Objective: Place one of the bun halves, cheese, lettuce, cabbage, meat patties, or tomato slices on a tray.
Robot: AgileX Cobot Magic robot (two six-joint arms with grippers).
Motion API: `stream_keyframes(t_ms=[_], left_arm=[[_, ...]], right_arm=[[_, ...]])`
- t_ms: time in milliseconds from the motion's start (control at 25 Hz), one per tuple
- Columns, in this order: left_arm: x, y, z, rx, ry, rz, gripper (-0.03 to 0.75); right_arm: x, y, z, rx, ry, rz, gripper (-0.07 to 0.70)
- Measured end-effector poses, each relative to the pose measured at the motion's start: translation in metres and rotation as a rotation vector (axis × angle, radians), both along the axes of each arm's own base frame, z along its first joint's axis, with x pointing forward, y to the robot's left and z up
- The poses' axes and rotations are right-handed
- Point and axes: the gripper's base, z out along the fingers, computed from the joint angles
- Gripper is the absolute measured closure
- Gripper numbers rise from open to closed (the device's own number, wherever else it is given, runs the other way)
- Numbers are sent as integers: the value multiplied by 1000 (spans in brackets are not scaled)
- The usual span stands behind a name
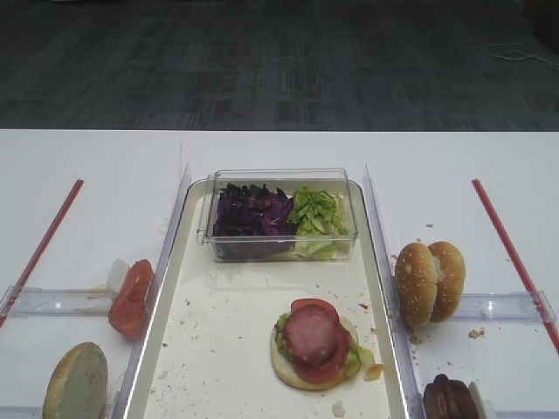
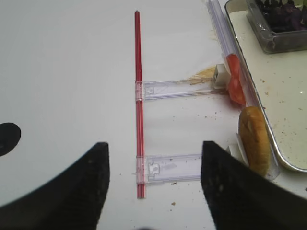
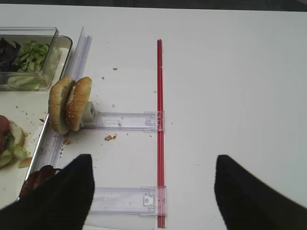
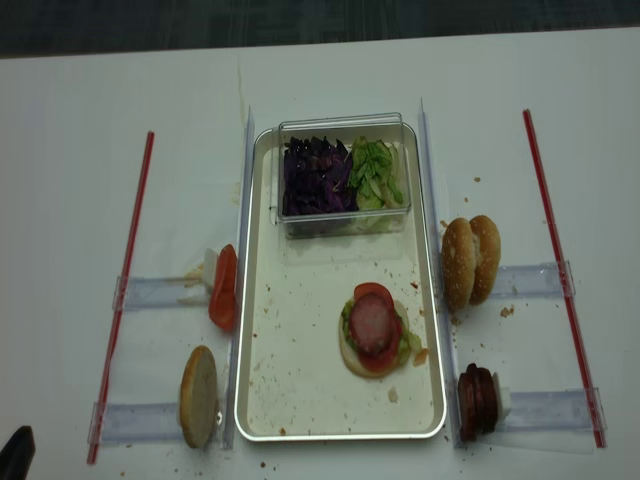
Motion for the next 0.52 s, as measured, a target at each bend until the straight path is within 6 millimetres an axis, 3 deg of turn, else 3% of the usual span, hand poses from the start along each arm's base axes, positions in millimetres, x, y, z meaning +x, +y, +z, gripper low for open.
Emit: stream_keyframes(t_ms=[520], left_arm=[[0, 0, 0, 0, 0, 0, 295]], right_arm=[[0, 0, 0, 0, 0, 0, 73]])
